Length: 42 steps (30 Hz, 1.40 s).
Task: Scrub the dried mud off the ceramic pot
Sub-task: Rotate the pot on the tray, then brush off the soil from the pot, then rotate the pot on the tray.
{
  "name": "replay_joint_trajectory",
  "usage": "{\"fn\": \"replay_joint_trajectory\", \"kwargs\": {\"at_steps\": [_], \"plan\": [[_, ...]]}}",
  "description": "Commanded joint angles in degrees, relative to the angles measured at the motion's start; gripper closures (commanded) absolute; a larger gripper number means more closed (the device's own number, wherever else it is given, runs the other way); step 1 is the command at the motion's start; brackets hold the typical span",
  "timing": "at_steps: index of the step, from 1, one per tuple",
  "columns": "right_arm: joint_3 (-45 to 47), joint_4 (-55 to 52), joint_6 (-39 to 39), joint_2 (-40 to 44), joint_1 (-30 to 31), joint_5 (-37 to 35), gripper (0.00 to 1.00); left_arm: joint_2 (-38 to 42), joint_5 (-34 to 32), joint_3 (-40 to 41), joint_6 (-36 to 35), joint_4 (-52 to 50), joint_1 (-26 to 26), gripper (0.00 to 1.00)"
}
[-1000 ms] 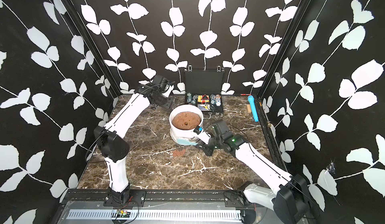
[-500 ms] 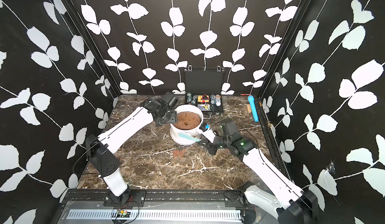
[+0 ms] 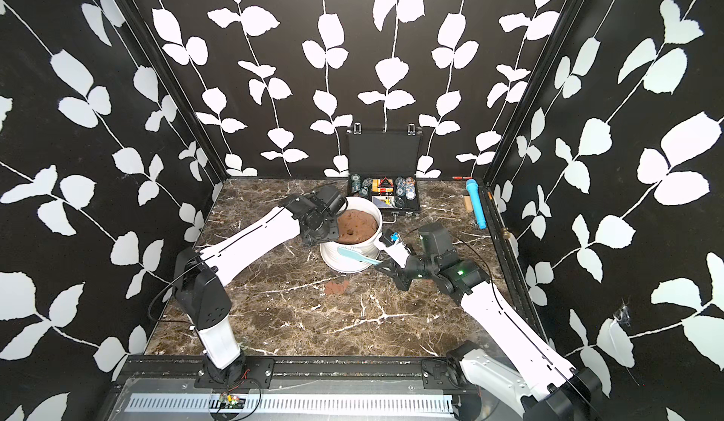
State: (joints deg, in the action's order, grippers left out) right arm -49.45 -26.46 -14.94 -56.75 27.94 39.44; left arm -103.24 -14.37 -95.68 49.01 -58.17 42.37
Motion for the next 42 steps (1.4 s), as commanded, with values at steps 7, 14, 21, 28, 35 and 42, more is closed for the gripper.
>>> {"fn": "replay_joint_trajectory", "kwargs": {"at_steps": [7, 14, 21, 28, 35, 42], "plan": [[2.21, 2.55, 2.11, -0.52, -0.31, 5.12, 1.0, -0.64, -1.91, -0.37, -2.74, 0.25, -0.25, 0.75], [3.88, 4.7, 3.16, -2.61, 0.24, 4.88, 1.0, -1.35, -0.94, -0.51, -8.79, 2.22, -3.13, 0.83], [4.39, 8.41, 2.82, -8.11, 3.41, -0.09, 1.0, -3.5, -0.47, -2.91, -17.21, 2.86, -5.52, 0.84], [3.76, 8.75, 0.59, -12.43, 7.07, -5.24, 1.0, -4.88, 1.81, -4.49, -24.14, 4.03, -7.47, 0.85], [4.42, 10.49, -0.61, -12.77, 8.18, -16.74, 1.0, -6.26, 3.76, -4.89, -29.54, 4.93, -7.92, 0.86], [4.63, 10.87, -0.91, -15.19, 10.68, -22.04, 1.0, -6.77, 6.14, -4.4, -31.87, 6.05, -7.92, 0.87]]}}
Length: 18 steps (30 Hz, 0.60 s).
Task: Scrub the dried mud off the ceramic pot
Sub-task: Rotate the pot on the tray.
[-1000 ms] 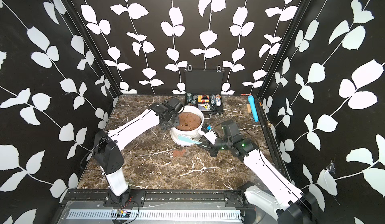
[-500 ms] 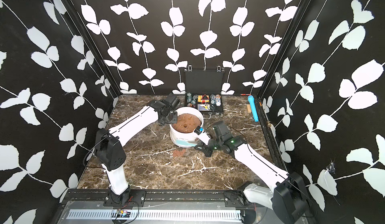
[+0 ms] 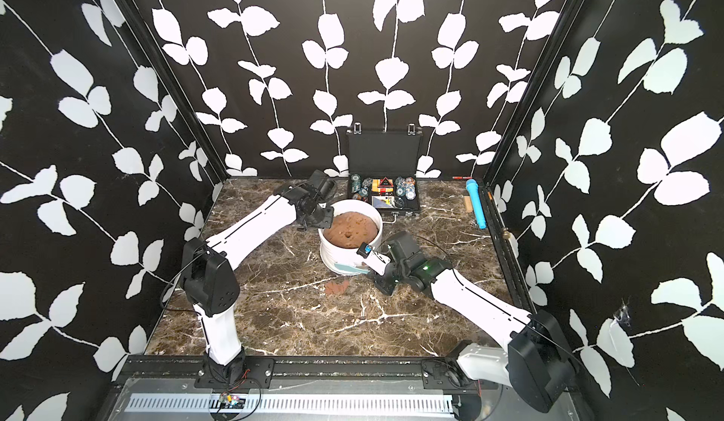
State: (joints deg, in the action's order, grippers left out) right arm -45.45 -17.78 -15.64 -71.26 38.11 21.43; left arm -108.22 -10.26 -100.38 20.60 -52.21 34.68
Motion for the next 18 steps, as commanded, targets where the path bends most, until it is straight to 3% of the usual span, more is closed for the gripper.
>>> {"fn": "replay_joint_trajectory", "kwargs": {"at_steps": [1, 12, 18], "plan": [[0.62, 2.16, -0.12, -1.02, 0.88, -4.17, 1.0, -1.81, 2.23, 0.31, -3.73, 0.09, -0.2, 0.87], [0.79, -5.48, 0.57, -0.82, 4.33, 1.93, 1.0, -2.85, 3.68, -1.21, -7.31, 0.04, -0.98, 0.87], [-0.09, -8.79, 1.71, 4.57, 5.04, 0.84, 1.0, -3.19, 3.22, -1.11, -14.08, 0.17, -2.33, 0.87]]}}
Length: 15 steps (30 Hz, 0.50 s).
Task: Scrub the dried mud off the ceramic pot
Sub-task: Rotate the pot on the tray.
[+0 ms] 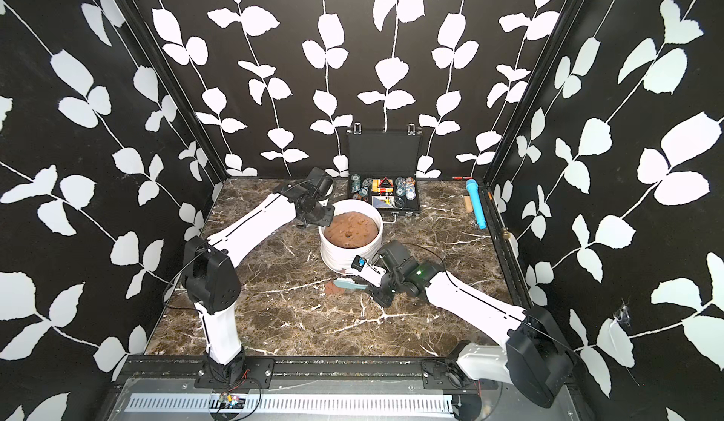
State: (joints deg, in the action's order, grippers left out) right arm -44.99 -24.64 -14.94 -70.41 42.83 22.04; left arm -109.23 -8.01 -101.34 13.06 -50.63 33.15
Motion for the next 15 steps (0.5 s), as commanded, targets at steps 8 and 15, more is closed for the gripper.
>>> {"fn": "replay_joint_trajectory", "kwargs": {"at_steps": [8, 15], "plan": [[-2.69, -5.17, -1.42, 9.09, -5.2, 1.19, 1.0, -3.15, 4.02, -1.36, -18.16, -0.57, -3.18, 0.88], [-4.36, -4.04, -3.32, 6.09, -7.27, -0.95, 1.0, -4.39, 11.16, -2.39, -22.06, 0.23, -5.02, 0.88]]}}
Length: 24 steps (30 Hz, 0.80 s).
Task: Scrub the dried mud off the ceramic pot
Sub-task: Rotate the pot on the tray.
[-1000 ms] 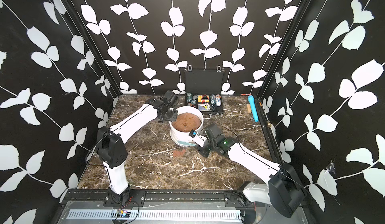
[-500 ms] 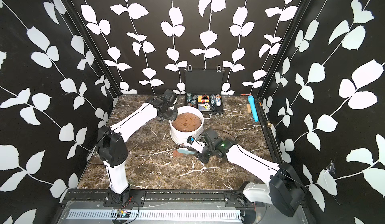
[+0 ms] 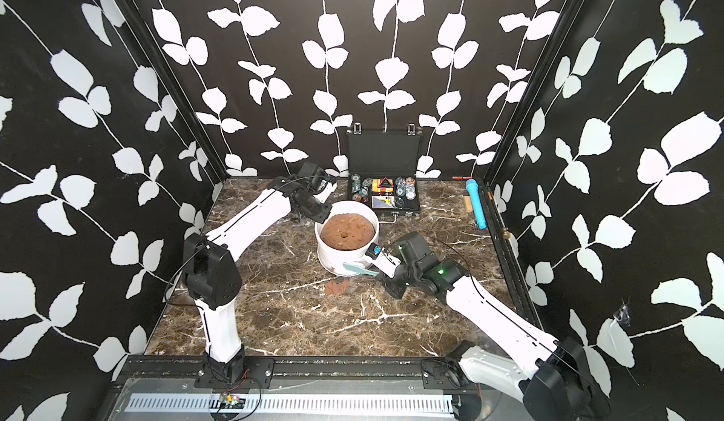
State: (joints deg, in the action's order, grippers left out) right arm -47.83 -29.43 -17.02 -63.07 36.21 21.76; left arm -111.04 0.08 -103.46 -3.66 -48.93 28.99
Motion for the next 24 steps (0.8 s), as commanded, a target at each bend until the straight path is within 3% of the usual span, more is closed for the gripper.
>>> {"fn": "replay_joint_trajectory", "kwargs": {"at_steps": [1, 7, 16, 24], "plan": [[-1.61, 1.59, -1.35, -2.09, -0.76, -0.98, 1.0, -3.08, 3.69, -0.82, -5.79, -1.91, -0.87, 0.88], [-1.62, 4.19, -2.28, -7.41, -0.66, -3.14, 1.0, -4.06, 5.9, -1.05, -6.38, -3.04, -0.93, 0.89], [-0.31, 3.32, -1.66, -10.72, 1.78, 1.93, 1.0, -4.72, 6.95, -1.71, -4.7, -2.75, -0.87, 0.89], [0.58, 2.91, 0.98, -8.8, 6.26, 4.27, 1.0, -5.76, 6.02, -2.53, -1.86, -2.36, -0.96, 0.89]]}}
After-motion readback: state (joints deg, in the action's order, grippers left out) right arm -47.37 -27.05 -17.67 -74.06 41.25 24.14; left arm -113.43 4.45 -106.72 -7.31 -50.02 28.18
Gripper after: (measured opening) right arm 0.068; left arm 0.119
